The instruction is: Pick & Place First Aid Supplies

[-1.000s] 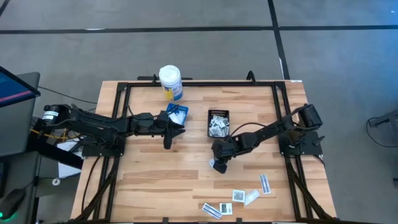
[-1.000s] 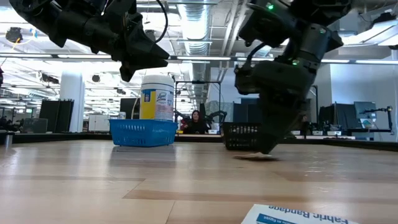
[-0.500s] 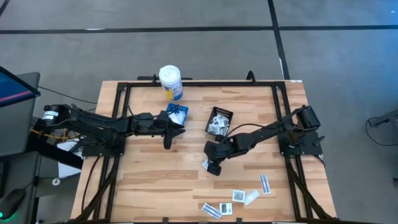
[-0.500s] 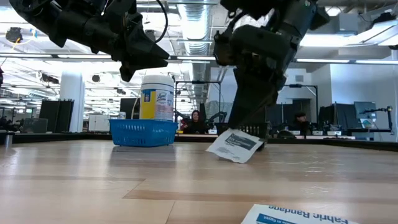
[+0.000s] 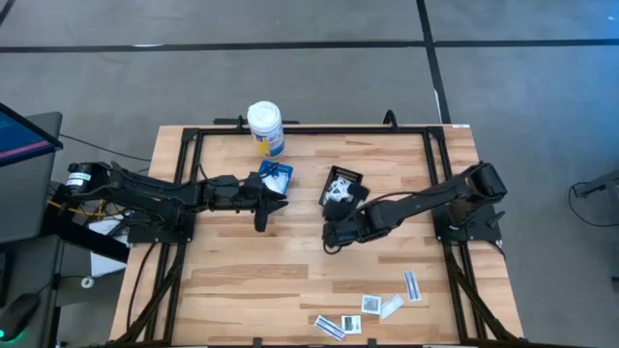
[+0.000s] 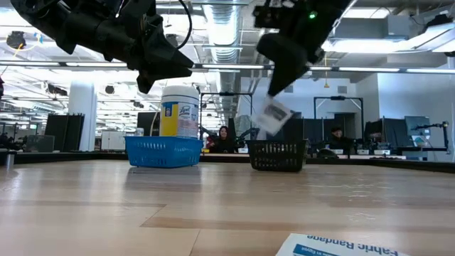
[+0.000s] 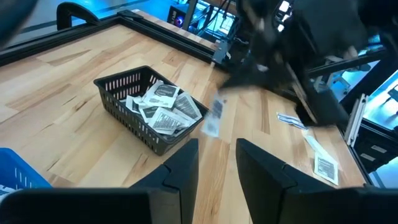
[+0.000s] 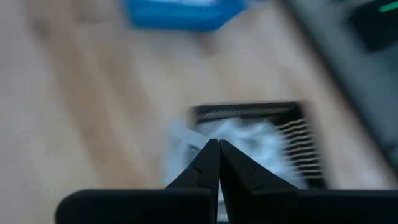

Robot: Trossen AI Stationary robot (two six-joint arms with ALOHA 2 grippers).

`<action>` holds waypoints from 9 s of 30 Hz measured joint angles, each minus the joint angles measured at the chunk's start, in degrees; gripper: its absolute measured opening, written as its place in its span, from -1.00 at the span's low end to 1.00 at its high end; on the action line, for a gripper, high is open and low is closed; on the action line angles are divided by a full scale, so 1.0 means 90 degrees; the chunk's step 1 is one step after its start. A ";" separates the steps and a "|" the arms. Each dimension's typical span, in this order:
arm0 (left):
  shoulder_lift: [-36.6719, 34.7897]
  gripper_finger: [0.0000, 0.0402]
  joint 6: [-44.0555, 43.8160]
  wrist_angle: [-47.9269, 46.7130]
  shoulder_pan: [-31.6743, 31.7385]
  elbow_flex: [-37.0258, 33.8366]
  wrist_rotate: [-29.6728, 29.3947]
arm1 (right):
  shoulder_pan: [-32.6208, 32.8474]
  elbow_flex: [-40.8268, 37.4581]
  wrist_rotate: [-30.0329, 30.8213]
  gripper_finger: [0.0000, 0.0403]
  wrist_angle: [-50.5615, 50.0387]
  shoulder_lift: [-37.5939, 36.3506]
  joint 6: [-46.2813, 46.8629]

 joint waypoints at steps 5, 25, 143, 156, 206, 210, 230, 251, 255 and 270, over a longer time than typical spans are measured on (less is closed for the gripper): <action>-0.0001 -0.46 0.0000 -0.0005 0.0000 0.0000 0.0000 | -0.0454 -0.0007 0.0594 -1.00 -0.0911 -0.0164 0.0331; -0.0004 -0.46 -0.0015 -0.0012 0.0000 0.0000 0.0000 | -0.0305 -0.0056 -0.1919 -0.65 -0.0425 -0.0092 0.0517; 0.0115 -0.46 -0.0003 0.0025 -0.0051 0.0002 0.0000 | 0.1987 0.0931 -0.3895 -0.45 -0.2697 0.0830 0.2521; 0.0115 -0.46 -0.0019 0.0518 0.0378 0.0000 0.0000 | 0.3060 -0.2411 -0.3055 -0.45 0.0552 -0.1677 0.5760; 0.0115 -0.46 -0.0068 0.0561 0.0209 0.0002 0.0022 | 0.3843 -0.3155 -0.2597 -0.99 0.3553 -0.0422 0.5555; 0.0115 -0.46 -0.0068 0.0561 0.0209 0.0005 0.0022 | 0.3783 -0.3155 -0.2029 -0.98 0.3543 -0.0776 0.5010; 0.0115 -0.46 -0.0068 0.0561 0.0209 0.0005 0.0024 | 0.3019 -0.3150 -0.1719 -1.00 0.3472 -0.1227 0.2891; 0.0115 -0.46 -0.0068 0.0537 -0.0039 0.0005 0.0027 | 0.2609 -0.3138 -0.2545 -0.52 0.3892 -0.0464 0.3247; 0.0115 -0.46 -0.0068 0.0515 -0.0036 0.0005 0.0024 | 0.2645 -0.3044 -0.2547 -0.35 0.3963 -0.0083 0.2494; 0.0115 -0.46 -0.0067 0.0510 -0.0036 0.0005 0.0024 | 0.2652 -0.2431 -0.2303 -0.31 0.3636 0.0927 0.1712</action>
